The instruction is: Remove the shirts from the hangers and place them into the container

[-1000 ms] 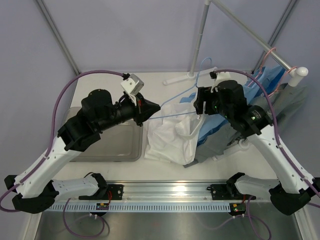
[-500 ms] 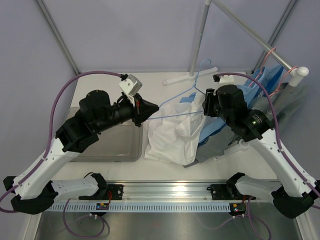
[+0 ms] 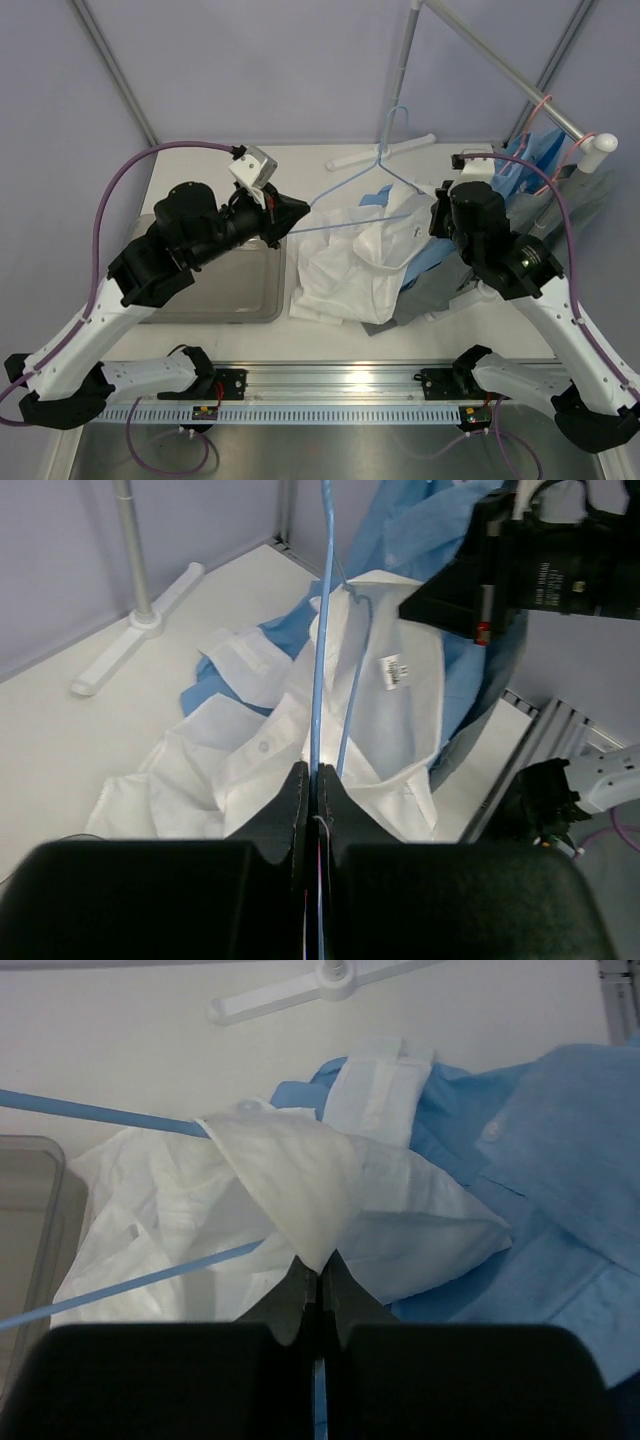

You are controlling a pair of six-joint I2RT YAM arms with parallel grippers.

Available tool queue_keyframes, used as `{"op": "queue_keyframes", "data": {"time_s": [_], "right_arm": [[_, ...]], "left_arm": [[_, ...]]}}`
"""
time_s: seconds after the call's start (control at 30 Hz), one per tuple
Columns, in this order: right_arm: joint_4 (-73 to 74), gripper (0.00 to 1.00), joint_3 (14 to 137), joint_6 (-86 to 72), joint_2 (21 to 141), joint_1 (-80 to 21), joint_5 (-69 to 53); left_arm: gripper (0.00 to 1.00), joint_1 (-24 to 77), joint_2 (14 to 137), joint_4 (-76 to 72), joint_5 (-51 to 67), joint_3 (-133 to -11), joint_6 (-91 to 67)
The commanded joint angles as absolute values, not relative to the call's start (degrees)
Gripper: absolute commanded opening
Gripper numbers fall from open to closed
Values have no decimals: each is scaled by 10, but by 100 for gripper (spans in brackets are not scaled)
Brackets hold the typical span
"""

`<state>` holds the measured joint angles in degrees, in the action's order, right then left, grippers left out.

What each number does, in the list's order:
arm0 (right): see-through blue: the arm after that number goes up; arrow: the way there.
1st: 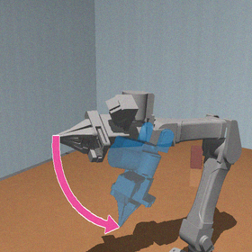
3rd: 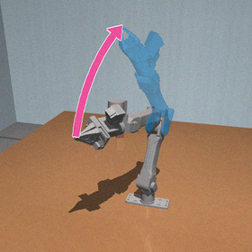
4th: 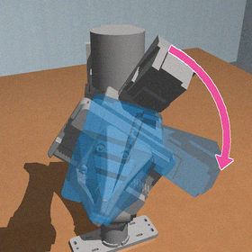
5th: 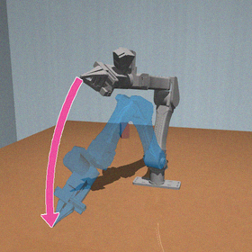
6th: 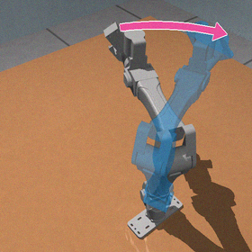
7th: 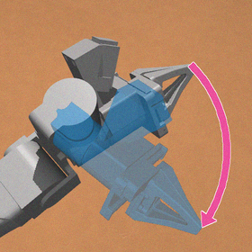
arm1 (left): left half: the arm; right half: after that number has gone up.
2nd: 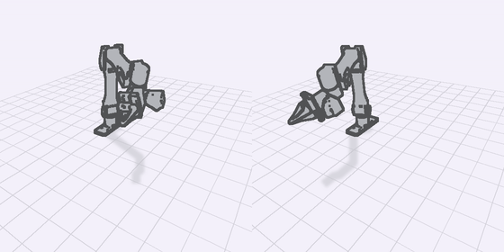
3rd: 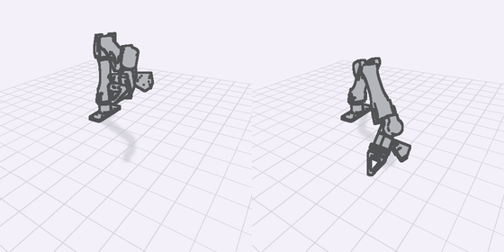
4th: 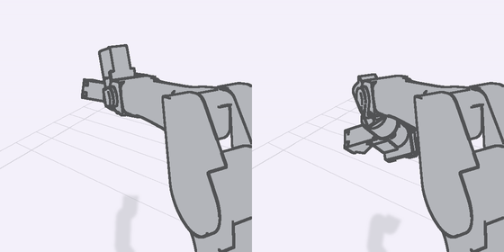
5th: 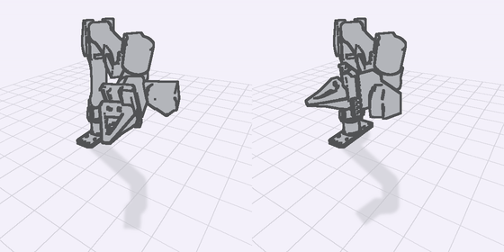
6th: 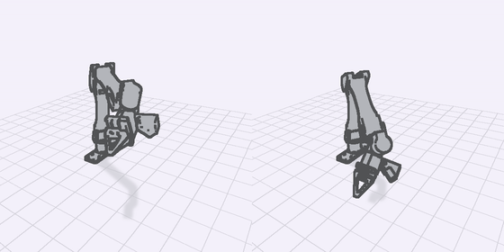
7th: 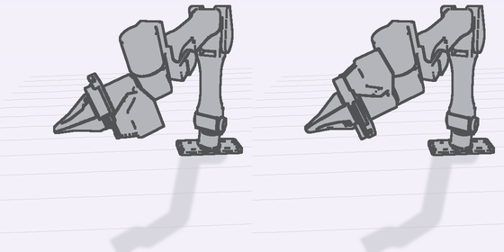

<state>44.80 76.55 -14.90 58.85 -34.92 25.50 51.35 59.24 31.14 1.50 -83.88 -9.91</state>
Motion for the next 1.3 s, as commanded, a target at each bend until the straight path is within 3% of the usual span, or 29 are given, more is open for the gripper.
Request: {"op": "queue_keyframes", "data": {"time_s": [0.0,0.23,0.43,0.67,0.8,1.03,1.27], "right_arm": [[437,0,755,-171,531,-353,387],[472,0,794,-156,568,-352,489],[435,0,786,-152,620,-352,480],[393,0,777,-177,670,-352,403],[362,0,708,-199,614,-366,326],[381,0,643,-216,520,-428,155],[395,0,619,-239,516,-524,143]], "left_arm": [[0,512,583,281,-90,-866,-63],[0,513,567,369,-34,-956,-81],[0,513,479,408,-20,-942,-110],[0,513,476,429,-46,-959,-102],[0,513,555,369,-68,-947,-77],[0,512,773,309,-54,-1102,-12],[0,512,889,261,-29,-1212,11]]}}
